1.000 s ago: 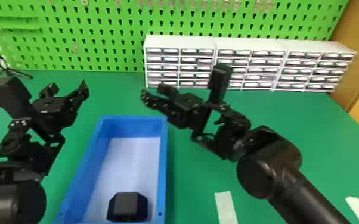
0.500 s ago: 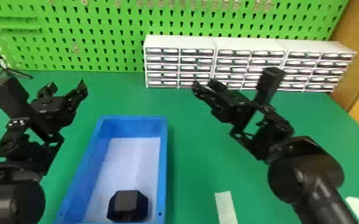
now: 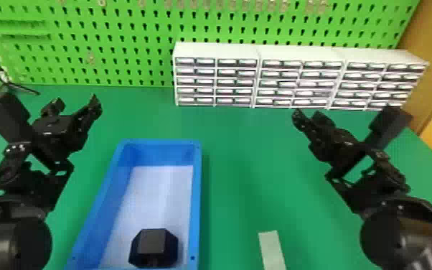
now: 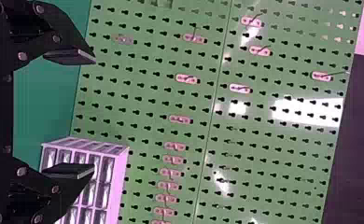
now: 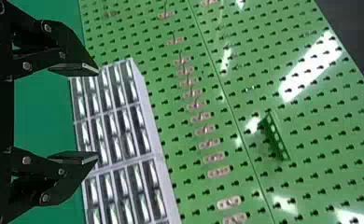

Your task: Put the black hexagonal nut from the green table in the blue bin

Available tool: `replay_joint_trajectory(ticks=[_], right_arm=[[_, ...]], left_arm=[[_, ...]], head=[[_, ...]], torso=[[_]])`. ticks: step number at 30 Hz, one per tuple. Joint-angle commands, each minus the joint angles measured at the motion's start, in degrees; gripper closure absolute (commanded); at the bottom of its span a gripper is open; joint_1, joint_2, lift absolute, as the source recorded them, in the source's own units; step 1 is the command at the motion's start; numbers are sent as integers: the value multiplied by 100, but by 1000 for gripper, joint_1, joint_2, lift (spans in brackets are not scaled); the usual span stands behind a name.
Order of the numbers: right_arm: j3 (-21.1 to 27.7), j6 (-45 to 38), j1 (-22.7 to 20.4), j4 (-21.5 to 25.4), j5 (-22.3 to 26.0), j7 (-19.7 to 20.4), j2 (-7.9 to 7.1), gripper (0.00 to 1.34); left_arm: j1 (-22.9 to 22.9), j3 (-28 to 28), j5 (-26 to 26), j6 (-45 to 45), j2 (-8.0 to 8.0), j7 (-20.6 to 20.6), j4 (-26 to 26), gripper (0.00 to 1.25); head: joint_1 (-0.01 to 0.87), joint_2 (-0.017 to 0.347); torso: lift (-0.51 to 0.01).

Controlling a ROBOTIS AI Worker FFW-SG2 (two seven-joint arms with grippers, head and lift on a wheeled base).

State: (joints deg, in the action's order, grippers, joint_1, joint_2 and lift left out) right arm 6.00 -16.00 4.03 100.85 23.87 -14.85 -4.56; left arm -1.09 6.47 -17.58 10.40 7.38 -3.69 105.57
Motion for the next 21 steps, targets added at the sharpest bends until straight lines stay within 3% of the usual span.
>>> replay_joint_trajectory(ticks=[1,21], right_arm=[[358,0,-113,67,-119,0,69,608],[1017,80,-245,128,-322,-44,-2,595]], left_arm=[[-5,21,0,-12,0,0,7,433],[-93,4,35,-12,9,0,7,433]], head=[[692,8],[692,8]], torso=[[-97],[-97]])
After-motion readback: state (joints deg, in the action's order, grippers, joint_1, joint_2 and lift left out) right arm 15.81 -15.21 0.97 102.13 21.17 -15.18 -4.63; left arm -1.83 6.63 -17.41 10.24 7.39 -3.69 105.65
